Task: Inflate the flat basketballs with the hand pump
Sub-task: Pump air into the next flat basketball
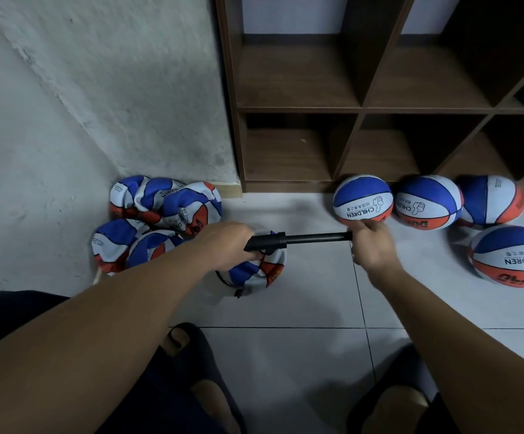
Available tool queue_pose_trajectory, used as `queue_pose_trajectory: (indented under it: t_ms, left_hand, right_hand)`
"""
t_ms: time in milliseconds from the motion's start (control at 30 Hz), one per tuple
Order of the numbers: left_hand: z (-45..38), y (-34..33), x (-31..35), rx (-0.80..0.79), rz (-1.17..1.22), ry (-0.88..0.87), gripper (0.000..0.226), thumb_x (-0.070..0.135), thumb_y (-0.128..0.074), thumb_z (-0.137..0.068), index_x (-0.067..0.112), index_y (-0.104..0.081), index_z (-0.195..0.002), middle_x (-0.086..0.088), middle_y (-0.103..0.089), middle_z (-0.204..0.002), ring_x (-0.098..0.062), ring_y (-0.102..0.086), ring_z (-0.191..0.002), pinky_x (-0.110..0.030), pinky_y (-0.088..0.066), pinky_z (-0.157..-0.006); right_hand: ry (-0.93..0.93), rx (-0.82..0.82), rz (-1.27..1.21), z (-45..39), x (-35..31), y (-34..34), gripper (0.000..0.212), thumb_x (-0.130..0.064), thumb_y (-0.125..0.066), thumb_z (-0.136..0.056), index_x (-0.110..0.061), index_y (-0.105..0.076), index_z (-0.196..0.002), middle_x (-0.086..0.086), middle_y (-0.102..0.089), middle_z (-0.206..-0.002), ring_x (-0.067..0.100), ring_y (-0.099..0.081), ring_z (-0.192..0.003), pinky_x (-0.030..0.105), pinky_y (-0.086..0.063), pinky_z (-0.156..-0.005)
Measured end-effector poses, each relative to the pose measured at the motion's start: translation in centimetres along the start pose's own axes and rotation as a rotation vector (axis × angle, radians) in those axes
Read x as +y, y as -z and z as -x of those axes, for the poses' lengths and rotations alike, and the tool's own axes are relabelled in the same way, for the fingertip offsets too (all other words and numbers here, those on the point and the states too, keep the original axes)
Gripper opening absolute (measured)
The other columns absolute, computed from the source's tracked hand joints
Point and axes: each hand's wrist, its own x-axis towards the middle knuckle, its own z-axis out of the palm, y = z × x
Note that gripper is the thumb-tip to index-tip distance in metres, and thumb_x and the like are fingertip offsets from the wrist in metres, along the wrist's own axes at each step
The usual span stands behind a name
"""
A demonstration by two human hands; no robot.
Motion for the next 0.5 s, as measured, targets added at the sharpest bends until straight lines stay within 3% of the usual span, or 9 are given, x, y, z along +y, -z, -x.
queue_pose_trajectory:
  t_ms: [133, 300, 400, 500]
  left_hand:
    - [0.3, 0.3, 0.0, 0.003, -0.015, -0.031, 0.036, 0.050, -0.067, -0.101, 0.051, -0.041, -0.076, 0.008, -0.059, -0.074, -0.013, -0.059, -0.066, -0.034, -0.044, -0.058]
    - [-0.2, -0.7, 0.4, 0.084, -0.054, -0.008, 0.024, 0.047, -0.064, -0.102, 0.029, -0.063, -0.087, 0.006, -0.060, -0.073, -0.013, -0.059, -0.059, -0.032, -0.041, -0.050]
    - [-0.3, -1.2, 0.9, 0.090, -0.080, -0.023, 0.011, 0.037, -0.070, -0.099, 0.027, -0.067, -0.094, 0.006, -0.061, -0.075, -0.013, -0.060, -0.060, -0.030, -0.041, -0.049]
    - [-0.5, -1.5, 1.5, 0.095, -0.108, -0.020, 0.009, 0.034, -0.071, -0.096, 0.028, -0.065, -0.093, 0.004, -0.063, -0.076, -0.017, -0.062, -0.063, -0.033, -0.048, -0.052]
  right_hand:
    - [-0.008, 0.055, 0.035, 0.5, -0.4, -0.7, 0.021, -0.038, -0.053, -0.090, -0.020, -0.065, -0.088, 0.001, -0.064, -0.080, 0.031, -0.056, -0.078, 0.047, -0.050, -0.071]
    - [-0.012, -0.052, 0.006, 3.1, -2.0, -4.0, 0.029, -0.040, -0.049, -0.107, -0.016, -0.059, -0.095, 0.007, -0.057, -0.078, 0.025, -0.056, -0.071, 0.045, -0.048, -0.067]
    - [-0.010, -0.113, 0.026, 4.3, -2.0, -5.7, 0.041, -0.050, -0.043, -0.110, -0.015, -0.061, -0.099, 0.005, -0.059, -0.077, 0.022, -0.056, -0.069, 0.041, -0.045, -0.063]
    - [-0.002, -0.138, 0.067, 4.8, -2.1, -6.7, 0.040, -0.048, -0.045, -0.110, -0.013, -0.061, -0.096, 0.006, -0.061, -0.080, 0.022, -0.057, -0.071, 0.037, -0.043, -0.061]
